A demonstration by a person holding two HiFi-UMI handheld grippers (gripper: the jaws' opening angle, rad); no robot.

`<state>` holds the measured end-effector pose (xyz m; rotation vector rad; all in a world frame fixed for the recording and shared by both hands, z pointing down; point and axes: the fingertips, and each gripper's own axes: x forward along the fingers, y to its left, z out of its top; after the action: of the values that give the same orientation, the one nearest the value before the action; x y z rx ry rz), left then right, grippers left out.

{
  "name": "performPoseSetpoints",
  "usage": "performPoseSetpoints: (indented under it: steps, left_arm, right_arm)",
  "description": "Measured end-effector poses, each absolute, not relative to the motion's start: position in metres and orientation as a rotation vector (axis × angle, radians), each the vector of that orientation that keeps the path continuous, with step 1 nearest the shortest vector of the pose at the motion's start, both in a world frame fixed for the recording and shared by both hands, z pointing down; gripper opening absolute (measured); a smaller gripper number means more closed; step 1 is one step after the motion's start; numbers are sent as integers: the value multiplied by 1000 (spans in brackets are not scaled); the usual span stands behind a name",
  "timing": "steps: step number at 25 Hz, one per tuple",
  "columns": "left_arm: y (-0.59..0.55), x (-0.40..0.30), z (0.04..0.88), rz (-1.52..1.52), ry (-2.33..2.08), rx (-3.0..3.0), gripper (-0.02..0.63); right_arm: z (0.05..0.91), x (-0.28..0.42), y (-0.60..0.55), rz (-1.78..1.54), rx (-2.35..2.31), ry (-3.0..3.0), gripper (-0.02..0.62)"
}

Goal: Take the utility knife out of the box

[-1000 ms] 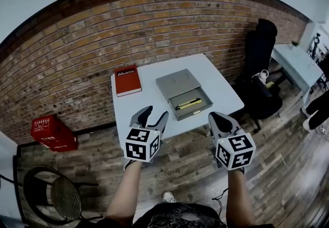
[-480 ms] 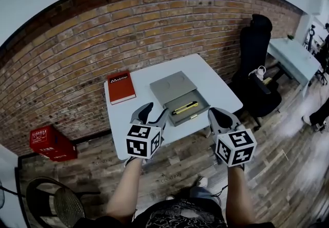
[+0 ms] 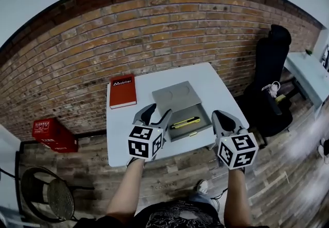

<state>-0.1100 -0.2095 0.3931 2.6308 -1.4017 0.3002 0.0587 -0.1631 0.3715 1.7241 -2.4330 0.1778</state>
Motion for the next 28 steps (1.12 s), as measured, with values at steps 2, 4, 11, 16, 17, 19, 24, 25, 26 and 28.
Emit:
performPoseSetpoints:
  steps: [2, 4, 11, 16, 17, 19, 24, 25, 26, 28]
  left_arm:
    - [-224, -102, 392, 304, -1448, 2604, 233]
    - [-236, -95, 391, 306, -1501, 2573, 232]
    - [-268, -78, 390, 294, -1678, 2446, 233]
    - [-272, -78, 390, 307, -1754, 2394, 233]
    - [-272, -78, 390, 312, -1763, 2387, 232]
    - [-272, -80, 394, 330, -1776, 2373, 232]
    - [-278, -87, 401, 372, -1779, 2359, 232]
    - [-279, -87, 402, 379, -1768, 2368, 232]
    - [-280, -86, 403, 387, -1758, 2377, 232]
    - [-282, -88, 404, 395, -1740, 2390, 233]
  right_arm:
    - [371, 70, -184, 183, 1686, -2461, 20]
    - [371, 81, -203, 200, 1643, -2499, 20]
    - [367, 104, -260, 184, 1452, -2601, 20]
    - [370, 103, -280, 173, 1316, -2654, 20]
    - [372, 101, -283, 178, 1295, -2663, 20]
    - [376, 95, -286, 190, 1264, -2677, 20]
    - [380, 84, -294, 200, 1239, -2694, 20]
    - [380, 82, -295, 205, 1242, -2693, 20]
    - [380, 80, -295, 210, 1244, -2694, 20]
    - [380, 75, -295, 209, 1247, -2693, 20]
